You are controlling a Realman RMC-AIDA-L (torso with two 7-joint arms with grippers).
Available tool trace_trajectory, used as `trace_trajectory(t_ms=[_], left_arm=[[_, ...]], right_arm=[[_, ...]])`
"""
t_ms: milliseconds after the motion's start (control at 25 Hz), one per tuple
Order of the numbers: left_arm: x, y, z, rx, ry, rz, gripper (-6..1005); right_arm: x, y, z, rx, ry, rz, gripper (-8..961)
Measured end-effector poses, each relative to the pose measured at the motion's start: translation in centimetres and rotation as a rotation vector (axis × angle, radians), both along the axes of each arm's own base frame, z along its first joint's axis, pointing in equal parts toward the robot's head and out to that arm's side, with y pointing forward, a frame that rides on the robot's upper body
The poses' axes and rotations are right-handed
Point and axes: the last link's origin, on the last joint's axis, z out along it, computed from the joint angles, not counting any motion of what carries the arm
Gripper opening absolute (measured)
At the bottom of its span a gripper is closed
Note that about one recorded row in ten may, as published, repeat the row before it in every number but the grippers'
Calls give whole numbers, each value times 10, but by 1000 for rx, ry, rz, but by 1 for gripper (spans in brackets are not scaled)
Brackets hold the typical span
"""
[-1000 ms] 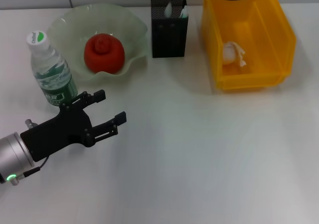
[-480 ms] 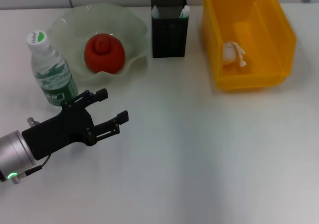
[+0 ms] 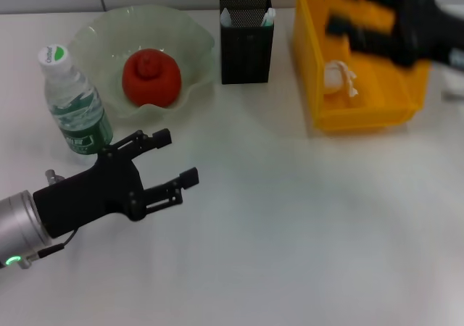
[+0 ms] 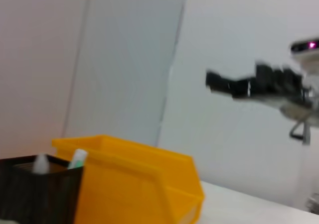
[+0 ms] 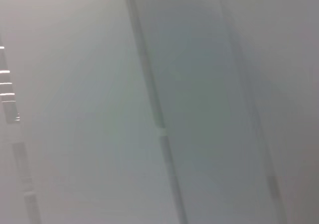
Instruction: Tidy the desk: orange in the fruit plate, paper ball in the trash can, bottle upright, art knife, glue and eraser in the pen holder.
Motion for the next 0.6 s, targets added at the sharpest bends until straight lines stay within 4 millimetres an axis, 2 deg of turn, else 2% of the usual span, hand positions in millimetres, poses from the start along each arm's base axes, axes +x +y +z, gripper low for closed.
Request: trace_trajectory(t_ms=[160, 280, 440, 600], left_arm=[[3, -3, 0, -31, 8, -43, 831], [6, -6, -4, -89, 42, -98, 830], [7, -7, -6, -106, 49, -108, 830], [7, -11, -9, -134, 67, -126, 830]], right_arm=[[30, -36, -19, -51, -23, 66, 819], [42, -56, -35, -85, -78, 105, 819], [50, -72, -54, -137, -145, 140, 819], [53, -80, -69, -171, -197, 160, 820]])
